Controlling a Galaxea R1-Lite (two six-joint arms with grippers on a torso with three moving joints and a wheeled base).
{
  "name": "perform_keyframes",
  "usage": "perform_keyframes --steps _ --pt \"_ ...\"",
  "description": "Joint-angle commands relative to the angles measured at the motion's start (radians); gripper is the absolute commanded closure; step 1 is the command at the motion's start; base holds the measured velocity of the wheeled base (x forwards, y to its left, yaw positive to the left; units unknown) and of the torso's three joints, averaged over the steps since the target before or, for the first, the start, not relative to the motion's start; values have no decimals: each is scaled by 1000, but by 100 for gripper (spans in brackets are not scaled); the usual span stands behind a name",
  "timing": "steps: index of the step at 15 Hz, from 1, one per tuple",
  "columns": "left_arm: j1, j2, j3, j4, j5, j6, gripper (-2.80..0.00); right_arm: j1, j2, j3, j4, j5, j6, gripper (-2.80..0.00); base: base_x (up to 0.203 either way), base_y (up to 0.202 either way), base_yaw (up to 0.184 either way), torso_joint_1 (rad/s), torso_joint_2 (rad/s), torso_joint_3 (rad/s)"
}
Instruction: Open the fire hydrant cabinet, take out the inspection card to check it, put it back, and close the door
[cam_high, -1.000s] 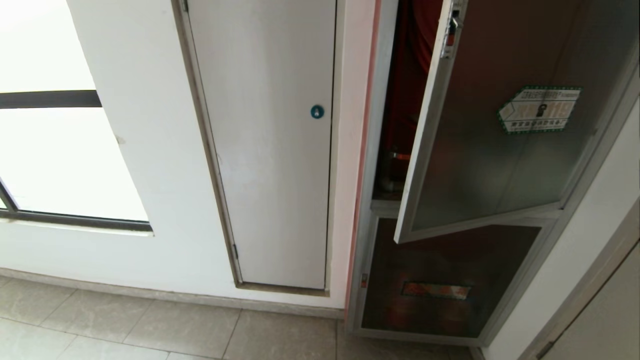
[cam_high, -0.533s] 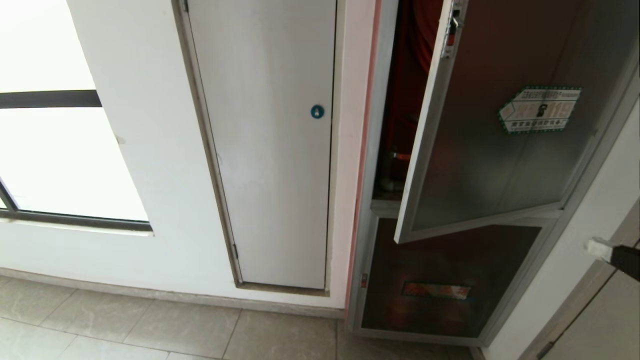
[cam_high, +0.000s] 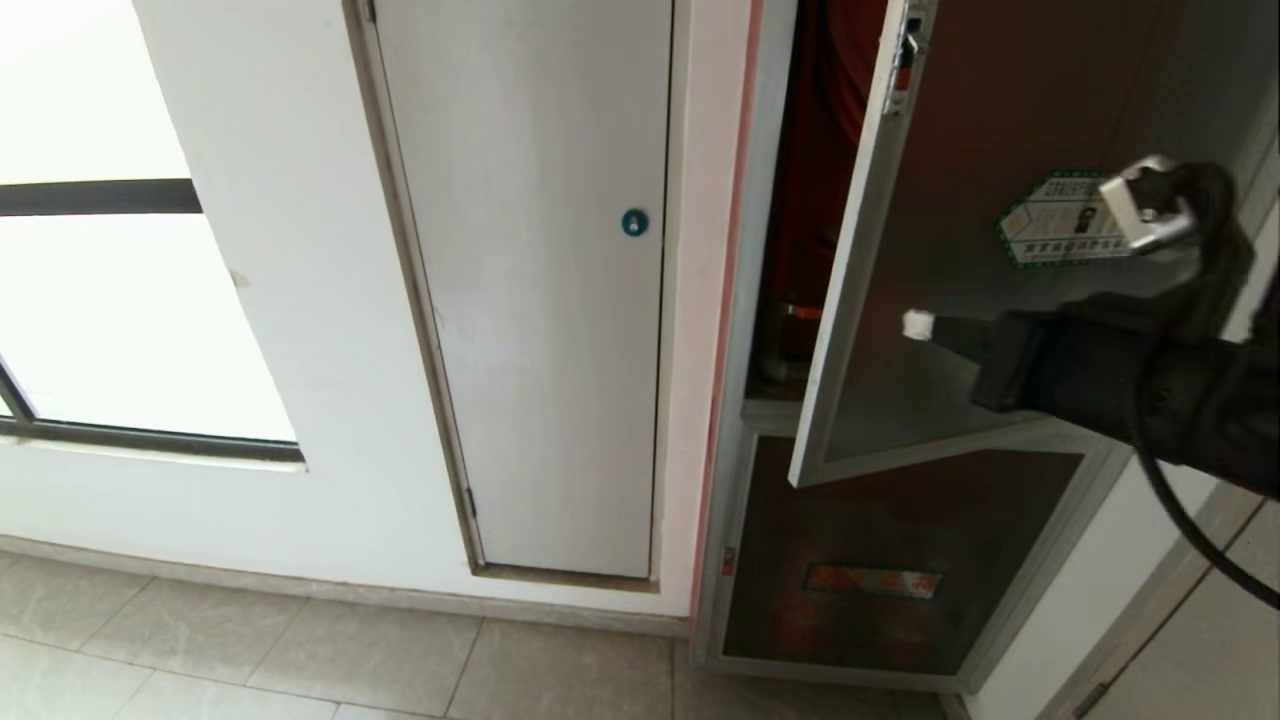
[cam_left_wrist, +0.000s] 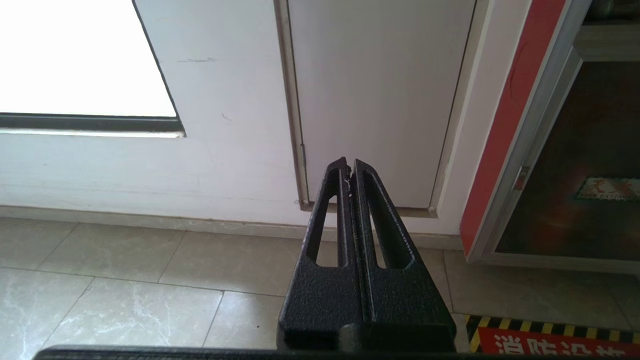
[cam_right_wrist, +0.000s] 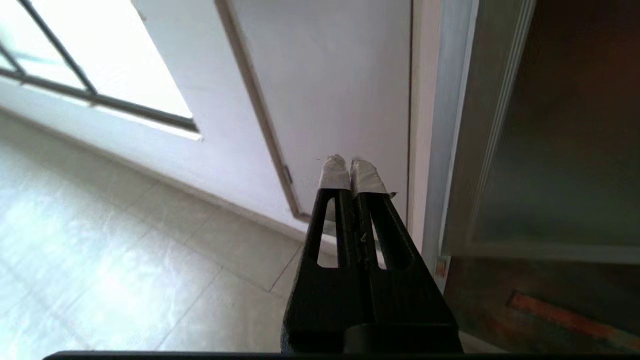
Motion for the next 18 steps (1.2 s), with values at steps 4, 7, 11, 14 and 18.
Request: perform_keyframes --steps 4,7,11,14,18 --pt "1 1 6 1 0 1 0 166 373 -189 -201 -377 2 0 0 0 0 0 0 0" --pt "0 0 6 -1 0 1 0 185 507 -273 -327 -510 -63 0 0 0 0 0 0 0" --pt "-1 1 6 -1 0 1 0 195 700 -420 -511 -751 -213 0 0 0 0 0 0 0" --pt "1 1 6 0 0 1 0 199 771 -535 -564 -867 -305 0 0 0 0 0 0 0" --pt "-1 0 6 0 0 1 0 192 851 -706 -569 -919 -326 0 0 0 0 0 0 0"
